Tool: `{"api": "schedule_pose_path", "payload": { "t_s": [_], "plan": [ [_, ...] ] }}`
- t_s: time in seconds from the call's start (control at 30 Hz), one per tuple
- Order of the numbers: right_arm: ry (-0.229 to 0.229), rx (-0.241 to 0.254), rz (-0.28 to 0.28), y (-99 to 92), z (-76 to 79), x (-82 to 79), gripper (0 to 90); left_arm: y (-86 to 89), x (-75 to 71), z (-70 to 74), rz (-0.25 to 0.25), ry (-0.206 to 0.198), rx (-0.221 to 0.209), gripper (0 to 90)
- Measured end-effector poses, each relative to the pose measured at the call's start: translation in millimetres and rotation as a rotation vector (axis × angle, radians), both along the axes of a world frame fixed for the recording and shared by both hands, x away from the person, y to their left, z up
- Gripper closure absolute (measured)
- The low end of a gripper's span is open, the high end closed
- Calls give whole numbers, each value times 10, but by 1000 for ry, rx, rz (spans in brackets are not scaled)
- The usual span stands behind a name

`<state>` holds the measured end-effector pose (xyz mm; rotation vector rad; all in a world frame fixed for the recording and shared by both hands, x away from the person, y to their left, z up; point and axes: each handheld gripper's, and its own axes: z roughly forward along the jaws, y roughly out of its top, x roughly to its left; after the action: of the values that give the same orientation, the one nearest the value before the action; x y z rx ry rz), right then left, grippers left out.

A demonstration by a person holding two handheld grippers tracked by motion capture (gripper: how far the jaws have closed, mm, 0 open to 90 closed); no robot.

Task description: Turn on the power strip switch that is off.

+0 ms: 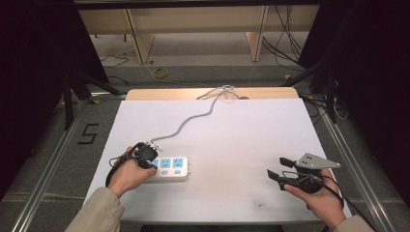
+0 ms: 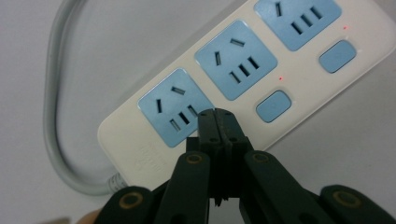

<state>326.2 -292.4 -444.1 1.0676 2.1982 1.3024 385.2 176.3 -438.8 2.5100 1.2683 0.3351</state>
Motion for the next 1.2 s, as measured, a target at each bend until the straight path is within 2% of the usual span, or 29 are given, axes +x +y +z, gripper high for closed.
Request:
{"api": "schedule_pose_path", "payload": {
  "t_s": [0.13, 0.17, 0.23, 0.3, 0.57, 0.93, 1.03, 1.2],
  "plan": [
    [-1, 0, 1, -1, 2, -2, 323, -75, -26, 0, -16, -23, 61, 900],
    [-1, 0, 1, -2, 3, -3, 323, -60, -18, 2, -9, -16, 52, 900],
    [-2, 2, 1, -5, 3, -5, 323, -6, -2, 2, 13, -2, 5, 900],
    [-1, 3, 1, -6, 4, -7, 323, 12, 0, -2, 27, -4, -15, 900],
    [-3, 2, 2, -2, 3, -2, 323, 13, 2, 7, 26, -20, 13, 900],
    [-2, 3, 2, 1, 5, -6, 323, 22, -12, 14, 26, -11, 16, 900],
    [-3, 4, 1, -3, 6, -9, 323, 11, -21, 18, 19, -7, 39, 900],
    [-2, 5, 2, 3, 6, -9, 323, 7, -26, 16, 12, -7, 45, 900]
  ]
}}
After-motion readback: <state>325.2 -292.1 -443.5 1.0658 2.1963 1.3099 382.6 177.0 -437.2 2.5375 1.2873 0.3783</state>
